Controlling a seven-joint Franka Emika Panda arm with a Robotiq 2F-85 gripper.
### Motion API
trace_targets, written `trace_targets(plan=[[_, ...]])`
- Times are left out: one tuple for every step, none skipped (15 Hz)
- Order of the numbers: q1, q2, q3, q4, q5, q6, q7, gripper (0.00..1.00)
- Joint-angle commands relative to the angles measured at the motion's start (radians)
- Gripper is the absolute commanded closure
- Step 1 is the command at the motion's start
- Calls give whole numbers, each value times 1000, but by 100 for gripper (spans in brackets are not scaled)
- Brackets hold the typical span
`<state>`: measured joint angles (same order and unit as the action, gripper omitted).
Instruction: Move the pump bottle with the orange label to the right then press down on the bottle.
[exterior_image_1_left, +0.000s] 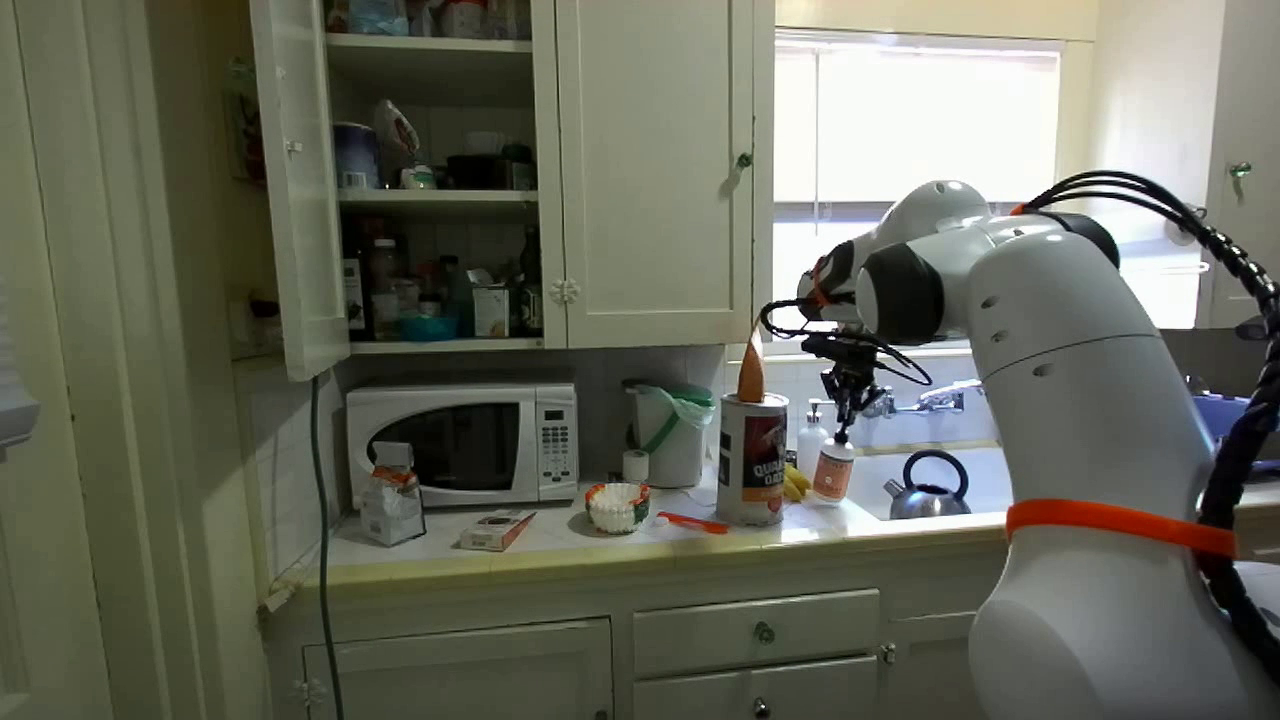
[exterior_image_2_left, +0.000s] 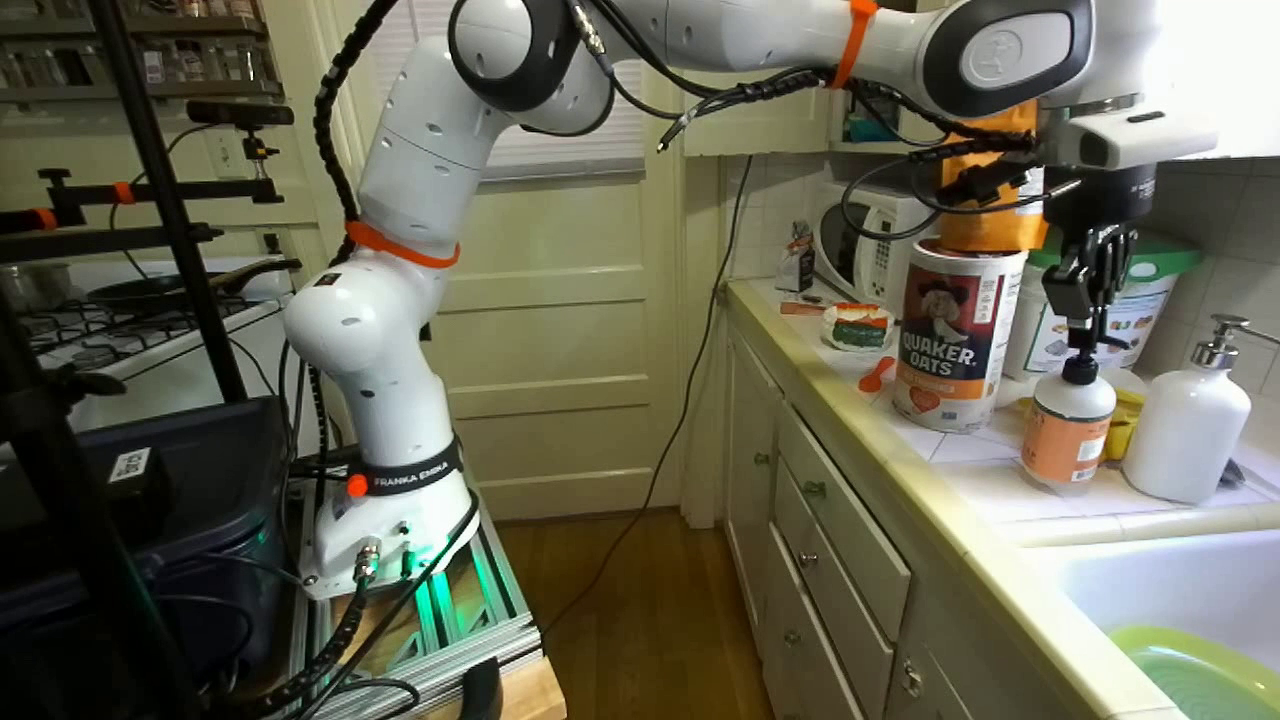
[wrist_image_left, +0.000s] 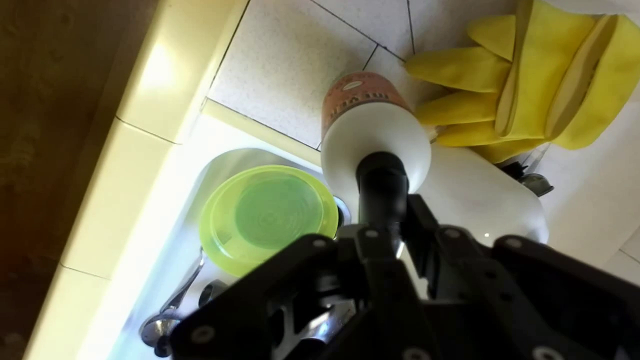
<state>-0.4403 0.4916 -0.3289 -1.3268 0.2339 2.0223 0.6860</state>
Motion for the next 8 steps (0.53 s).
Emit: trace_targets(plan=[[4,21,-12,55,-17,-45,56,96],[6,25,-14,61,-24,-48,70,96],[6,29,-15,69,-30,-53,85,96],[6,33,-15,76,-35,-53,99,96],[6,39,-15,85,-40,-60,113,96],[4,44,-11,91,-40,-59,117,96],[2,52,-10,100,-41,-61,125,96],[1,60,-9,112,-42,-69,129,96]])
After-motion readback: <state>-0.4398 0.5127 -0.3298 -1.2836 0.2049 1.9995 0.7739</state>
